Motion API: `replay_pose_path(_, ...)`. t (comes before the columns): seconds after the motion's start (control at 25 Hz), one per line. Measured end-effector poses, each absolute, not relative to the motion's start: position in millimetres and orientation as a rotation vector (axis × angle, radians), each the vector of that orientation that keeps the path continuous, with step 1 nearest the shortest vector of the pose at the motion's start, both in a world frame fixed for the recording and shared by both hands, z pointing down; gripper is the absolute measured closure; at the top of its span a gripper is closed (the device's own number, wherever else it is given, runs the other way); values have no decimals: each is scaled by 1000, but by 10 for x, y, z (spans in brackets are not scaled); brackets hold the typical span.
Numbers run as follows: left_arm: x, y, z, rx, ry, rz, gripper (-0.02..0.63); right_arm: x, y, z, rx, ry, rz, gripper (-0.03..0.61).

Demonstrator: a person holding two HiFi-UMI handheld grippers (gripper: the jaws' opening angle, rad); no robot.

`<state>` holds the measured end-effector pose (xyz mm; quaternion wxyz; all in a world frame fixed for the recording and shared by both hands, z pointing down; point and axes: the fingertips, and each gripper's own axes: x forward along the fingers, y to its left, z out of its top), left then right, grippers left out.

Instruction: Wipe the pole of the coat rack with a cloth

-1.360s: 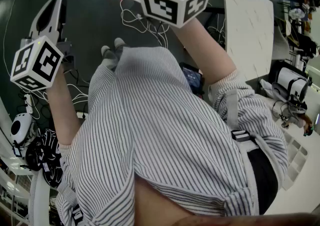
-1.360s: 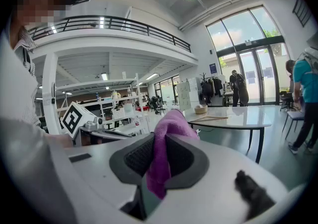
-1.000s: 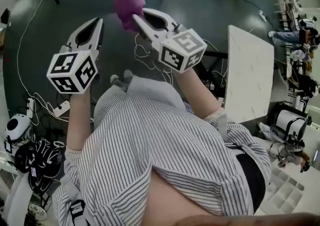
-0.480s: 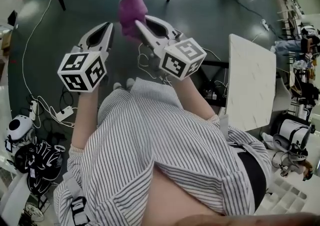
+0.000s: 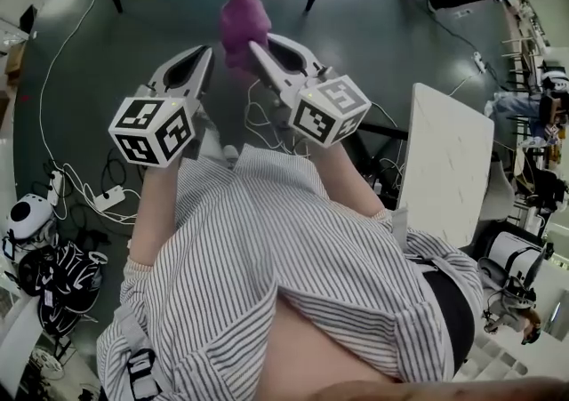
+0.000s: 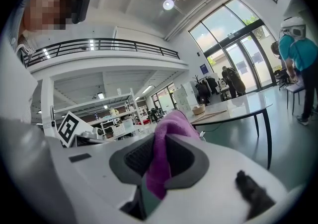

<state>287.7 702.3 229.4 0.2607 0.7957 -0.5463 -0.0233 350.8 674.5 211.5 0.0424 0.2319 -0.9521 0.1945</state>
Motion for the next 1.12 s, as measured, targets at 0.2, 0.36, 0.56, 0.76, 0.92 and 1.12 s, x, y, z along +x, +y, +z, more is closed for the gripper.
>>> replay_pose_path(0.2,2695,6537,2251,2180,-1420,-141,600,3280,6221,2212,729,-2906,640,512)
replay_pose_path(0.36,2212,5967,2337,2144,-1447,-127,600,2802,5701,2246,673,-2903,634,513)
replay_pose_path(0.56,1659,5175,2378,2128,-1405,-119,600,2164,5031,2245,623,-2878,618,514)
replay_pose_path(0.76,1182,4490,2218,2160,-1406,-137,600,1736,4281,2148,626,-2896,611,512)
replay_pose_path(0.92,832,4178,2271,2153,-1379,-155,600,1463,3790,2077,712,-2901,580,512)
replay_pose_path(1.12,633,3989,2325,2220,-1388,-67,600,1330,3507,2118,723,-2882,541,512)
